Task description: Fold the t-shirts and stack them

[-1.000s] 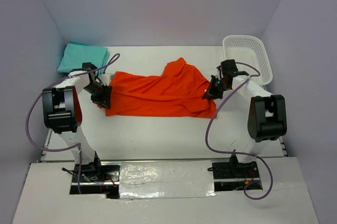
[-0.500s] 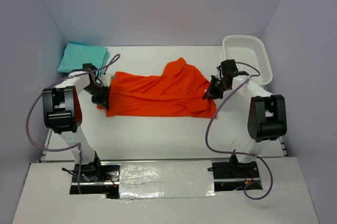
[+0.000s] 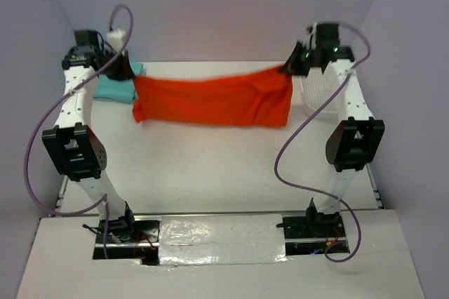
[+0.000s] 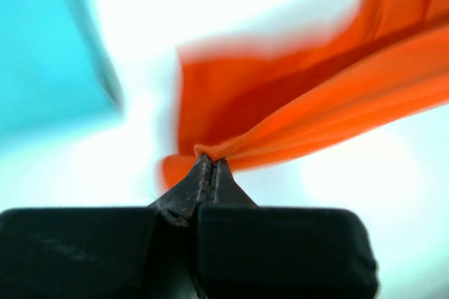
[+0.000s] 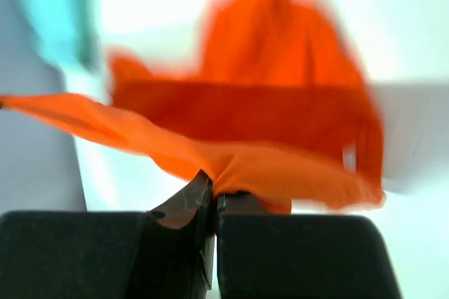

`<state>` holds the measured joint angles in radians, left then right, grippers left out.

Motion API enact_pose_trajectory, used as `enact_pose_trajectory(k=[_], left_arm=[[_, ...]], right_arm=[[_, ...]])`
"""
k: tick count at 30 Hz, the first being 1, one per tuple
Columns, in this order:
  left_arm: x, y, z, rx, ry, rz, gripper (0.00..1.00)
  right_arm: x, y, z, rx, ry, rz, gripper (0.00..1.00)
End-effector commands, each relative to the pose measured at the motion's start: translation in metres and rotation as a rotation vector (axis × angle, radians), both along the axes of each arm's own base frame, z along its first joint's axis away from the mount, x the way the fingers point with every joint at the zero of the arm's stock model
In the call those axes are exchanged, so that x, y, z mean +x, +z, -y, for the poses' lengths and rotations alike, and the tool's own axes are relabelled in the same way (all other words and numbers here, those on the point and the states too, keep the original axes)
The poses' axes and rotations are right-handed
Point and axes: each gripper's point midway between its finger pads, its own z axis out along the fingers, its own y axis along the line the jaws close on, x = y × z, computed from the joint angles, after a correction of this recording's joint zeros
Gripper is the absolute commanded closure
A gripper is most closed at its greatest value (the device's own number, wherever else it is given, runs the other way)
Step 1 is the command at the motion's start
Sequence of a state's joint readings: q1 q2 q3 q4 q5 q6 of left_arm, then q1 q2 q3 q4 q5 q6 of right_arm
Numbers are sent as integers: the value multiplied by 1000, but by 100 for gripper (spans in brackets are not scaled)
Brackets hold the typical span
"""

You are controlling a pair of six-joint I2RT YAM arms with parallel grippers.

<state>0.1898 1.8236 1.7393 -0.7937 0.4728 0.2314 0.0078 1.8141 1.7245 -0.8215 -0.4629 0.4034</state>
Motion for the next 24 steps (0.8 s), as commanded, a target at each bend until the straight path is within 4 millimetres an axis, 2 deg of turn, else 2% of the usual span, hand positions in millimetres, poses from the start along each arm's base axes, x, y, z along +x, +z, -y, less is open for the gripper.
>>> enact_pose_trajectory(k=[1, 2, 3, 4, 5, 6, 7, 8, 9, 10, 11, 12, 13, 14, 15, 16, 17, 18, 20, 21, 23, 24], left_arm=[[51, 178, 0, -43, 12, 527, 100], [58, 214, -9, -48, 57, 634, 100], [59, 239, -13, -47, 68, 700, 100], [54, 271, -14, -43, 67, 782, 100], [52, 287, -17, -43, 69, 836, 100], [48, 293, -13, -68, 60, 843, 100], [47, 293, -11, -72, 49, 840, 100], [46, 288, -8, -81, 33, 824, 100], [41, 270, -1, -101, -2, 775, 100], [39, 258, 0, -111, -4, 747, 100], [37, 246, -1, -79, -24, 735, 100], [28, 222, 3, -81, -41, 679, 100], [22, 205, 4, -76, -57, 640, 100], [15, 191, 5, -45, -86, 623, 100], [-1, 157, 8, -45, -93, 540, 100], [-9, 137, 8, -6, -125, 513, 100], [-18, 119, 7, 11, -129, 475, 100], [-39, 79, 6, 26, -123, 373, 100], [-62, 41, 1, 85, -166, 296, 100], [-83, 11, 2, 89, -181, 218, 100], [-114, -25, -6, 120, -183, 92, 100], [-133, -48, -11, 132, -186, 23, 100]], right_arm=[[33, 132, 26, 26, -42, 281, 100], [38, 186, 29, 43, -61, 395, 100], [37, 211, 35, 68, -70, 448, 100], [33, 226, 36, 93, -74, 477, 100], [25, 244, 33, 114, -62, 532, 100], [18, 246, 28, 138, -52, 534, 100], [19, 204, 23, 169, -37, 429, 100], [2, 230, 20, 170, -17, 541, 100], [-4, 220, 18, 175, -14, 527, 100], [-12, 197, 21, 157, -33, 483, 100], [-16, 184, 23, 140, -40, 452, 100], [-20, 169, 25, 116, -31, 427, 100], [-29, 142, 23, 112, -27, 359, 100], [-35, 127, 21, 113, -18, 327, 100], [-42, 111, 18, 112, -7, 299, 100], [-56, 80, 16, 98, -4, 241, 100], [-64, 63, 15, 91, -3, 211, 100], [-82, 22, 14, 91, -11, 114, 100], [-104, 0, 13, 83, -15, 94, 100], [-128, -40, 11, 86, -22, -4, 100], [-150, -62, 5, 96, -27, -27, 100], [-176, -91, 2, 100, -28, -97, 100]])
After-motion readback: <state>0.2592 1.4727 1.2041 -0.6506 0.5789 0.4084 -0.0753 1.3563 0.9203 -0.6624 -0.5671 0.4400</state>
